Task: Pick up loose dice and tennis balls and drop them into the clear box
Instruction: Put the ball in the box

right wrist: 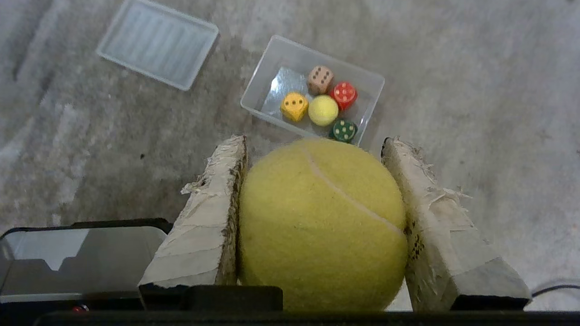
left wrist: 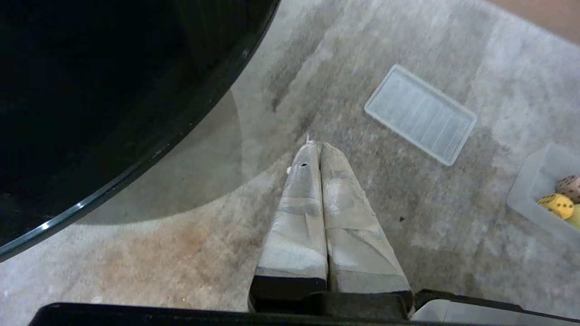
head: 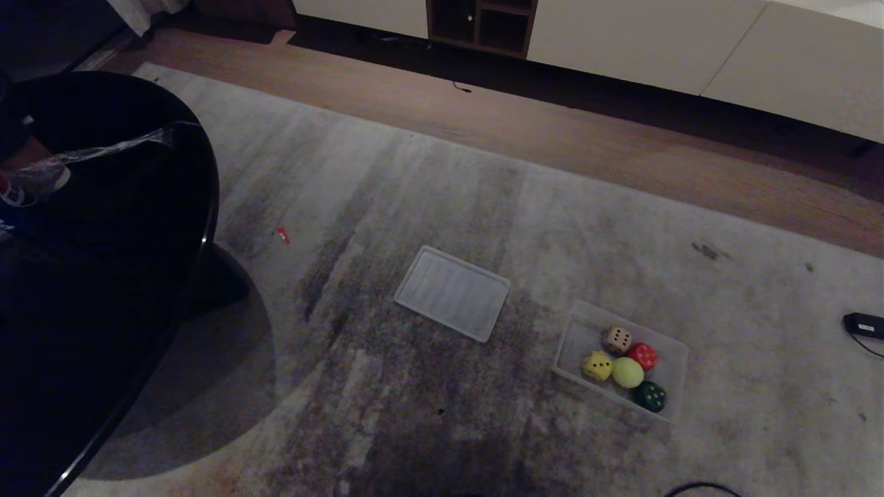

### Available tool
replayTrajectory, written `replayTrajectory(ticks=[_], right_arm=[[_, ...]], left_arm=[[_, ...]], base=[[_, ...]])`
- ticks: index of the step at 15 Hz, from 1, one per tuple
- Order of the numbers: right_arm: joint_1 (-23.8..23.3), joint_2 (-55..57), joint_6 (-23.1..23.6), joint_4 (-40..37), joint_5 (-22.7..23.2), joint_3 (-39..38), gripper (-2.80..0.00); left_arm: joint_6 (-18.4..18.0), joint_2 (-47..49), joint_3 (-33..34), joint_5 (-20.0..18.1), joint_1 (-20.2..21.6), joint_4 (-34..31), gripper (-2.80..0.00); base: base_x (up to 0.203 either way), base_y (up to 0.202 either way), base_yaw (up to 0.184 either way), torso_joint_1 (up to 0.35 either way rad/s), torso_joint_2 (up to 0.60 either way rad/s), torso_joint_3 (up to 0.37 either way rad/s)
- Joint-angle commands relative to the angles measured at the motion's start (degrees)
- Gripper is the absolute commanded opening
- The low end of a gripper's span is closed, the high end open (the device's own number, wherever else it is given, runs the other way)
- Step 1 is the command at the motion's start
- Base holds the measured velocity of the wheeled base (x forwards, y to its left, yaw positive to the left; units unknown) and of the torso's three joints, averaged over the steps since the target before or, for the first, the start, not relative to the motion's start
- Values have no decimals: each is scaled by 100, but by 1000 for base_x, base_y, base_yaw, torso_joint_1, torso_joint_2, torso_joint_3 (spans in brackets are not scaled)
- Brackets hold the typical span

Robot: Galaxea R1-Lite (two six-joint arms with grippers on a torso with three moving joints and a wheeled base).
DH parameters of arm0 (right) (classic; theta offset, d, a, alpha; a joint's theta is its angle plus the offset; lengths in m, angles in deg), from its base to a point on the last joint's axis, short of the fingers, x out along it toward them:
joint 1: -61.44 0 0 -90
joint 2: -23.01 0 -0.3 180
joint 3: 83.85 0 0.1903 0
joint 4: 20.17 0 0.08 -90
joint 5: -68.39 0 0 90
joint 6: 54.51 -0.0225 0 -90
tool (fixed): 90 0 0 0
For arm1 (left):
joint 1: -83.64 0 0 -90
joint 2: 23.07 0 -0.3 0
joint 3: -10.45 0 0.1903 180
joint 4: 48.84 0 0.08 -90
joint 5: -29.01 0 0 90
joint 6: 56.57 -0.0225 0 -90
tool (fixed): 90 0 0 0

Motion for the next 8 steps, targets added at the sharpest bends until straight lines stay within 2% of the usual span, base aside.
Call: replayTrajectory(ticks=[1,8], right_arm=[[-9,4,8,-10,0,1,-280],[-8,4,8,-10,9,1,-280]], left_arm=[[6,6,9,4,0,2,-280],[15,6,9,4,0,2,-280]], base=[[0,0,0,-2,2,-203],[0,0,0,2,3,-197]])
